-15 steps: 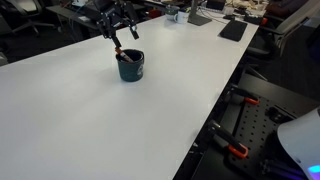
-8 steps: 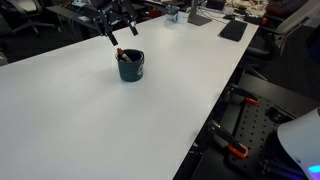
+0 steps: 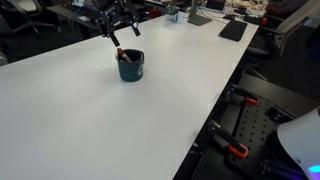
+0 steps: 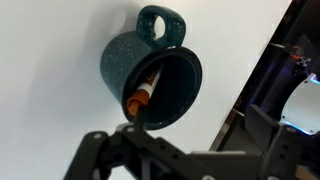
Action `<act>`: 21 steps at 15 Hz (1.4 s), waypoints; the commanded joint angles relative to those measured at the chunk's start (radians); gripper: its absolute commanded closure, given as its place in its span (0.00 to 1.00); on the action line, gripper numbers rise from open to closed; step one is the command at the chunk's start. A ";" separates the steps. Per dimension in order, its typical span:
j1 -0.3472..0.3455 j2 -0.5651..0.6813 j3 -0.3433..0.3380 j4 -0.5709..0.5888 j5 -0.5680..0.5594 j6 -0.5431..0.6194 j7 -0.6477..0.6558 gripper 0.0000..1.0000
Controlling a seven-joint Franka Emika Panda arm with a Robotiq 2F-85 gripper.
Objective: Remove the marker from the blue cup and put it on the table
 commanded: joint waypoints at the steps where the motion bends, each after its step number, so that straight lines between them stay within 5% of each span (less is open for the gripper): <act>1: -0.003 -0.021 -0.005 -0.038 -0.021 0.032 -0.082 0.00; 21: 0.016 -0.006 -0.016 0.004 -0.079 0.022 -0.271 0.00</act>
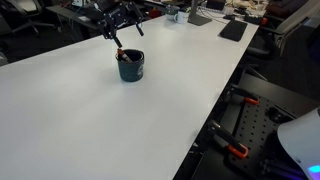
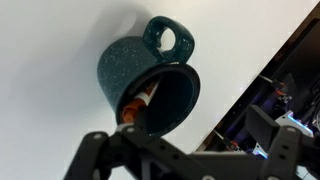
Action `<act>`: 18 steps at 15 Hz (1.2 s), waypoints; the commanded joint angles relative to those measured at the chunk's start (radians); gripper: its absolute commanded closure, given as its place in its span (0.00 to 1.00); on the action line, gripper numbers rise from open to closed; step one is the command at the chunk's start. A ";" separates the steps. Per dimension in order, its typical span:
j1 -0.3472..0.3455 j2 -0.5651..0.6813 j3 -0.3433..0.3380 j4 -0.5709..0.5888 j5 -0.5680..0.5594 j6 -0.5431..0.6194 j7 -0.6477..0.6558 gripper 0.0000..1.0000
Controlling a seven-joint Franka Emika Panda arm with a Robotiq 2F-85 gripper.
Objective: Remove the marker from the blue cup and put it on the table
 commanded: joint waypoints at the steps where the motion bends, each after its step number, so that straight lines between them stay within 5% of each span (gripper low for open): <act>1: 0.026 -0.020 -0.013 0.003 -0.043 0.020 -0.042 0.00; 18: 0.041 0.043 -0.001 0.048 -0.045 0.006 -0.239 0.00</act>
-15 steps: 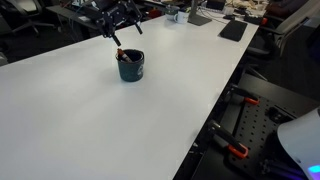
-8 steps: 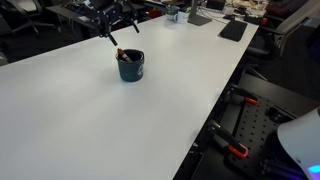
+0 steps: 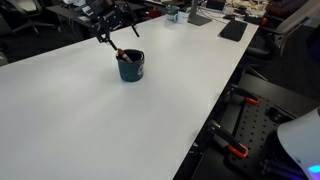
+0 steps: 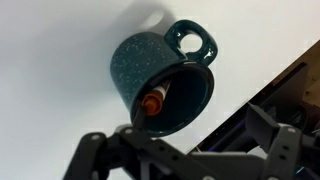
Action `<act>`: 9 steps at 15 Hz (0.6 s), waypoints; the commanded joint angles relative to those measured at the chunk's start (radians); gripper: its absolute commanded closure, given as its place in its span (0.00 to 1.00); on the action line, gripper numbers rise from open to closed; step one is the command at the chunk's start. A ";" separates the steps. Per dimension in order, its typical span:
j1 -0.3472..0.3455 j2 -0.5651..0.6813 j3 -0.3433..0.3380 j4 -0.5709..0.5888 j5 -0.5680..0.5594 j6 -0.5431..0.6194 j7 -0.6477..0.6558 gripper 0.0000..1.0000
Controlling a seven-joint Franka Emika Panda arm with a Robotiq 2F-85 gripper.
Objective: Remove the marker from the blue cup and put it on the table
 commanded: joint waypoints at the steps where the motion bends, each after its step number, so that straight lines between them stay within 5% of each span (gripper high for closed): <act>1: -0.006 0.018 -0.002 0.018 0.017 -0.003 -0.048 0.00; 7: -0.018 0.027 -0.005 0.014 0.035 0.002 -0.047 0.00; 9: -0.021 0.031 -0.008 0.017 0.045 -0.004 -0.028 0.28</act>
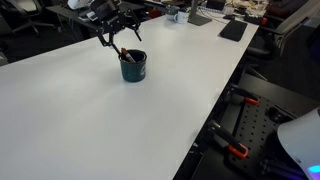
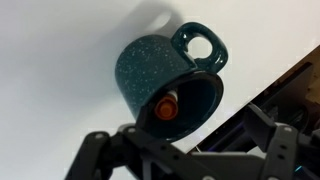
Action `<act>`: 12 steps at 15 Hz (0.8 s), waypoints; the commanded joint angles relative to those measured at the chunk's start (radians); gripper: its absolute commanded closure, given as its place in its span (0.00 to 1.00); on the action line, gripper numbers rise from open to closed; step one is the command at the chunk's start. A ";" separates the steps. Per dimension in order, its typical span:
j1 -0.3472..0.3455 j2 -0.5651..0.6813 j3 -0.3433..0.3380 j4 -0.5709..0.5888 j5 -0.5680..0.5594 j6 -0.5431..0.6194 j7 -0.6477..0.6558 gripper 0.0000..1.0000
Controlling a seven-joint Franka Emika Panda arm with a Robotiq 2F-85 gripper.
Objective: Remove the marker from the blue cup and put it on the table
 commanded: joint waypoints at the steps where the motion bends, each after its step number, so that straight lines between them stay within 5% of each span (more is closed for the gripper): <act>1: -0.005 0.006 -0.008 0.014 0.028 -0.003 -0.005 0.35; 9: -0.011 0.006 -0.013 0.013 0.043 0.001 0.016 0.99; 12: -0.006 0.006 -0.020 0.014 0.044 0.007 0.067 0.97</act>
